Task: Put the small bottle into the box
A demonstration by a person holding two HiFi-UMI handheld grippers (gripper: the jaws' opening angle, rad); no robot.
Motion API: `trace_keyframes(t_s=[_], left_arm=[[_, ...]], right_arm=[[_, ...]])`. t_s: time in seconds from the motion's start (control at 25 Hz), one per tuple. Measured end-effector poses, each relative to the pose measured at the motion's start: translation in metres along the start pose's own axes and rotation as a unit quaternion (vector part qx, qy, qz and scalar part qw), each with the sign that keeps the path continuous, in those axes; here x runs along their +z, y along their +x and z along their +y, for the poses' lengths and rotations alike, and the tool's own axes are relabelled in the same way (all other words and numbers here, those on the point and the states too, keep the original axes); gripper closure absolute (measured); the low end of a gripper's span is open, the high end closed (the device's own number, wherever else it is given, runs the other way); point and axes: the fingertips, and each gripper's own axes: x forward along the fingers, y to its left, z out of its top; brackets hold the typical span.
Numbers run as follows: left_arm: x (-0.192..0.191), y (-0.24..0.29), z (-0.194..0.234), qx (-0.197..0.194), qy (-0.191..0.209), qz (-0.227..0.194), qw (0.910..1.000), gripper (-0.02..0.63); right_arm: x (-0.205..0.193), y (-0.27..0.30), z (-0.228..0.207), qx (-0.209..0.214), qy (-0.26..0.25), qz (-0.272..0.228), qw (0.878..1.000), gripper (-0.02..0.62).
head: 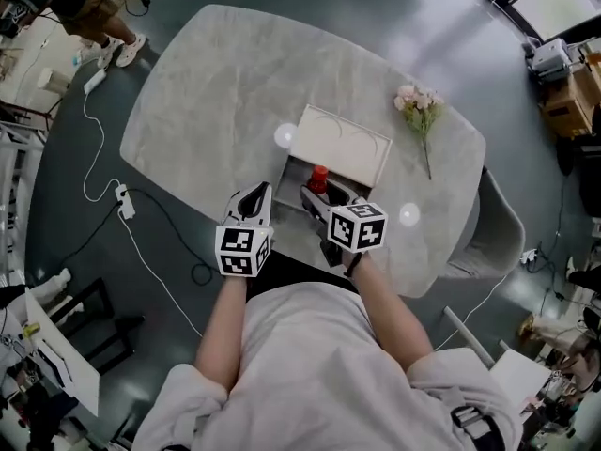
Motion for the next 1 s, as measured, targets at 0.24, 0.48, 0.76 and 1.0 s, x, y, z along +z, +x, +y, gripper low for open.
trace_keyframes(t_s=[0.24,0.48,0.76,1.0], left_arm=[[-0.019,0.029,0.01,-0.034,-0.017,0.046,0.9982,0.582],[-0.028,0.051,0.018,-0.072,-0.005,0.084,0.9938,0.581],[-0.041,0.074,0.027,-0.102,-0.002,0.116,0.988,0.581],[-0.046,0.086,0.038,-0.113,-0.005,0.129,0.9851,0.581]], right_arm=[[-0.018,0.025,-0.022,-0.032,0.089,0.019,0.995,0.365],[-0.028,0.04,-0.035,-0.063,0.132,0.023,0.989,0.365],[-0.041,0.058,-0.046,-0.095,0.153,0.045,0.983,0.365],[-0.045,0.071,-0.047,-0.114,0.149,0.071,0.98,0.365]])
